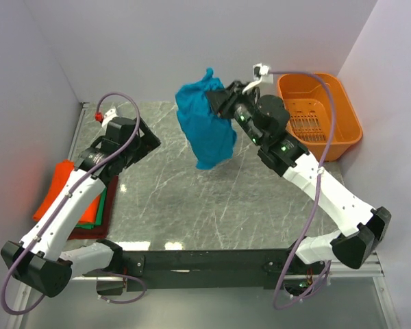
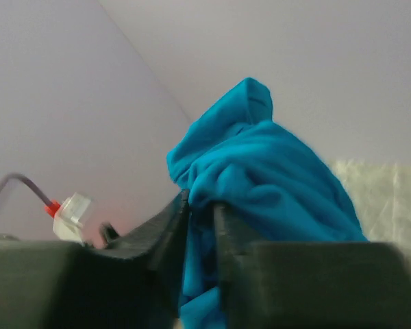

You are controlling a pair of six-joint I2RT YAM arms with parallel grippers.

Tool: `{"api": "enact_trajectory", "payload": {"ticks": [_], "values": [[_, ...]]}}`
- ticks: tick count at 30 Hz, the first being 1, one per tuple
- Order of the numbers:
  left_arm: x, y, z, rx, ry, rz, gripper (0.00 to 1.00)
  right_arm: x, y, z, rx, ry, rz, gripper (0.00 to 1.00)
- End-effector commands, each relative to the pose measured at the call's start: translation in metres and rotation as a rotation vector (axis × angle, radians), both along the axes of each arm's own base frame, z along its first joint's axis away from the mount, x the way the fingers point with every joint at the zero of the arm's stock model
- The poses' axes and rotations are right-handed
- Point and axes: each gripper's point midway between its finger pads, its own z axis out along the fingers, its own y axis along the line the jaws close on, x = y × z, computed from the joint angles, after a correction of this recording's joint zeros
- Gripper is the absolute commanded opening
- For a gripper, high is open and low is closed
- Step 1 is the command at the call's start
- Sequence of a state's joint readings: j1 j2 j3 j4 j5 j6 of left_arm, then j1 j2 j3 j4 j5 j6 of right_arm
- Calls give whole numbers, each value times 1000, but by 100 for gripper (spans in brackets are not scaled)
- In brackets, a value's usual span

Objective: Fold and stack the t-shirts
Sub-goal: Move the tshirt to the center of the board, then flatten the tshirt out

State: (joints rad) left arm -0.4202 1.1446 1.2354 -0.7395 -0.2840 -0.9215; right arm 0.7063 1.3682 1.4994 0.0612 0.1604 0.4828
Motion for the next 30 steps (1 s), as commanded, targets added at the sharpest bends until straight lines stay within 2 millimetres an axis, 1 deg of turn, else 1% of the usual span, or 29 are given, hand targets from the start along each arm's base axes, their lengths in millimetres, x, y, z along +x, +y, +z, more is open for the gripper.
{"api": "enact_trajectory", "payload": {"ticks": [1,2,3,4,5,6,7,8,9,10,11,12,13,14,15,16,17,18,19,20,21,23,25,26,28,29,30], "values": [[-2,-2,-7,-33,-1,2,99,4,-24,-42,32,123,14,41],[-2,-5,-16,-33,17,-10,99,7,-31,-86,-2,217,27,50],[-1,-11,-19,-50,17,-35,100,6,-46,-95,24,252,3,60],[-3,-14,-36,-47,48,-50,99,6,-63,-124,-19,332,-29,65],[-2,-18,-46,-54,68,-65,100,4,-78,-154,-67,388,-102,66],[-3,-22,-55,-60,86,-80,99,-3,-91,-161,-103,395,-142,67],[-4,-30,-67,-83,102,-110,100,-12,-97,-178,-140,438,-160,67],[-3,-34,-78,-89,127,-118,99,-21,-99,-202,-172,480,-159,68],[-5,-40,-85,-99,143,-134,99,-29,-99,-210,-193,482,-151,69],[-5,-46,-93,-108,154,-150,99,-35,-98,-223,-224,498,-153,71],[-6,-50,-103,-107,177,-154,99,-47,-88,-243,-279,521,-130,71],[-6,-54,-107,-115,185,-160,100,-48,-90,-259,-333,543,-160,70],[-8,-55,-113,-117,199,-165,99,-52,-85,-270,-365,557,-147,69],[-7,-58,-118,-119,212,-174,99,-61,-76,-286,-402,573,-114,66],[-6,-58,-120,-116,219,-170,99,-66,-69,-297,-424,588,-86,65],[-6,-56,-122,-112,226,-160,99,-69,-57,-299,-424,575,-48,63],[-6,-53,-127,-93,243,-141,100,-72,-50,-303,-436,571,-35,61],[-5,-49,-129,-87,250,-124,99,-82,-31,-313,-478,568,10,61],[-5,-48,-129,-83,253,-111,99,-81,-25,-317,-496,560,0,61],[-4,-47,-130,-87,259,-108,99,-79,-17,-315,-508,561,0,59],[-2,-46,-129,-100,259,-103,99,-81,-11,-334,-548,603,-4,58],[3,-48,-128,-92,259,-110,100,-79,-16,-348,-566,641,-38,58],[8,-47,-131,-73,262,-98,99,-78,-20,-350,-550,640,-59,57],[9,-48,-144,-55,293,-103,99,-80,-24,-354,-555,644,-60,57],[10,-54,-154,-54,314,-120,98,-82,-25,-352,-559,641,-50,57],[10,-56,-166,-45,341,-119,98,-82,-24,-352,-564,637,-41,57],[9,-60,-170,-49,349,-120,98,-86,-20,-356,-580,642,-7,56]]}}
